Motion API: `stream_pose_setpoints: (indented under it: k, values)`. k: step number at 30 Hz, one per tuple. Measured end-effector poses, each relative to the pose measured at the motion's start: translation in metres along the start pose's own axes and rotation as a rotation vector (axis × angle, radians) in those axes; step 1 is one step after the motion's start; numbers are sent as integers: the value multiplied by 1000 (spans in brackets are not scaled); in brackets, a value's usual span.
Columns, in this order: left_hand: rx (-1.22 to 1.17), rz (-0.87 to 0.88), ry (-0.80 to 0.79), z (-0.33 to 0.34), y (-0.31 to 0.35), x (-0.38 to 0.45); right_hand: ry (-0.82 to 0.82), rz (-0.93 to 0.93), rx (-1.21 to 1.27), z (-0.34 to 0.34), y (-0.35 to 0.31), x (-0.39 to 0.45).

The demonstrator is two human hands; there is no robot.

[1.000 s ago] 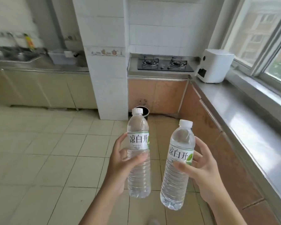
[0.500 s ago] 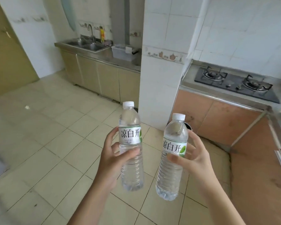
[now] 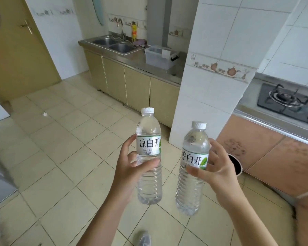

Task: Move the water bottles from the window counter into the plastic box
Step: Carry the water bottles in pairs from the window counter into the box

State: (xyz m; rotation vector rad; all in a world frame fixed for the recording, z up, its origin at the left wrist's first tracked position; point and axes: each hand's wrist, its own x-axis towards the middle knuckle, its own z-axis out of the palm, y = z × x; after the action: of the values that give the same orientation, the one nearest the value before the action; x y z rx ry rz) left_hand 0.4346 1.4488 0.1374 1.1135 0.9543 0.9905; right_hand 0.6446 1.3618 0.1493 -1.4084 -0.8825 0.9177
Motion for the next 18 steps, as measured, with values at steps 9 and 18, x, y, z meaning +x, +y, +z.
stream_pose_setpoints:
  k: [9, 18]
  values:
    - [40, 23, -43, 3, 33, 182, 53, -28, 26, 28, -12, 172]
    - [37, 26, 10, 27, 40, 369, -29, -42, 71, 41, -10, 378]
